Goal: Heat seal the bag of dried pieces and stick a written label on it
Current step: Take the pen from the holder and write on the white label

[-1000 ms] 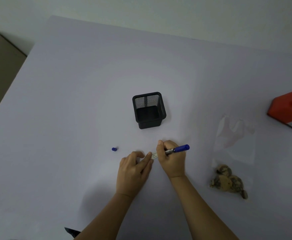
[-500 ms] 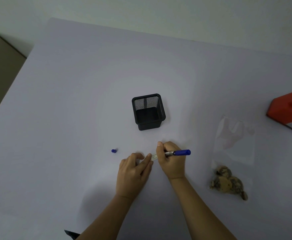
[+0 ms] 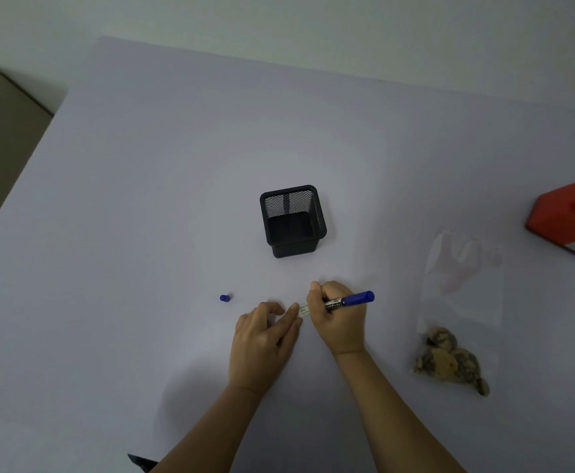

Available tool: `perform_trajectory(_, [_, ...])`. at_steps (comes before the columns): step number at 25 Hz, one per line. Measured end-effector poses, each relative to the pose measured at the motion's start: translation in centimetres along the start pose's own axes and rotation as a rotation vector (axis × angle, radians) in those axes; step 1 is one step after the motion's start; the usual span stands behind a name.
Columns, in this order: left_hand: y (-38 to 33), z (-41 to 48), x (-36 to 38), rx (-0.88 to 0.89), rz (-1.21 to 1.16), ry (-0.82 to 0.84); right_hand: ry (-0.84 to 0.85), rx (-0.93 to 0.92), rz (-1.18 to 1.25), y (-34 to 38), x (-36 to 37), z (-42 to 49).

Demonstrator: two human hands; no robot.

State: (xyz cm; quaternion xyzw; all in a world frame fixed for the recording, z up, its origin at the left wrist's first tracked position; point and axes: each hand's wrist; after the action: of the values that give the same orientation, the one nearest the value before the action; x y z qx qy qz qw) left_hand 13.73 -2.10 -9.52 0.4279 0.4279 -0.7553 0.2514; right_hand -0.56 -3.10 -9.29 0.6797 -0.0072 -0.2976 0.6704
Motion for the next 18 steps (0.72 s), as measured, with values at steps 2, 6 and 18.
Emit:
perform_trajectory(2, [-0.03, -0.01, -0.01, 0.002, 0.001, 0.003, 0.008, -0.003, 0.011, -0.06, -0.02, -0.03])
perform_trajectory(6, [-0.05, -0.02, 0.01, 0.001, 0.004, 0.006, -0.010, -0.005, -0.002, -0.08, -0.08, -0.08])
perform_trajectory(18, [0.03, -0.06, 0.19, 0.004, 0.002, -0.007, -0.017, -0.043, -0.023, 0.03, -0.24, -0.06])
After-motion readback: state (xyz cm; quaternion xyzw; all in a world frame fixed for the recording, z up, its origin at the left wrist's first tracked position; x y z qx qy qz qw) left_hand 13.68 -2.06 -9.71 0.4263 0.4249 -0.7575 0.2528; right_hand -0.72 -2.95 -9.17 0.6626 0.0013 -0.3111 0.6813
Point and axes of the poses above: each hand's wrist, its own z-axis towards the middle knuckle, its own x-axis out of the palm, y = z × x, and after that the axes turned 5 degrees about x, right-handed
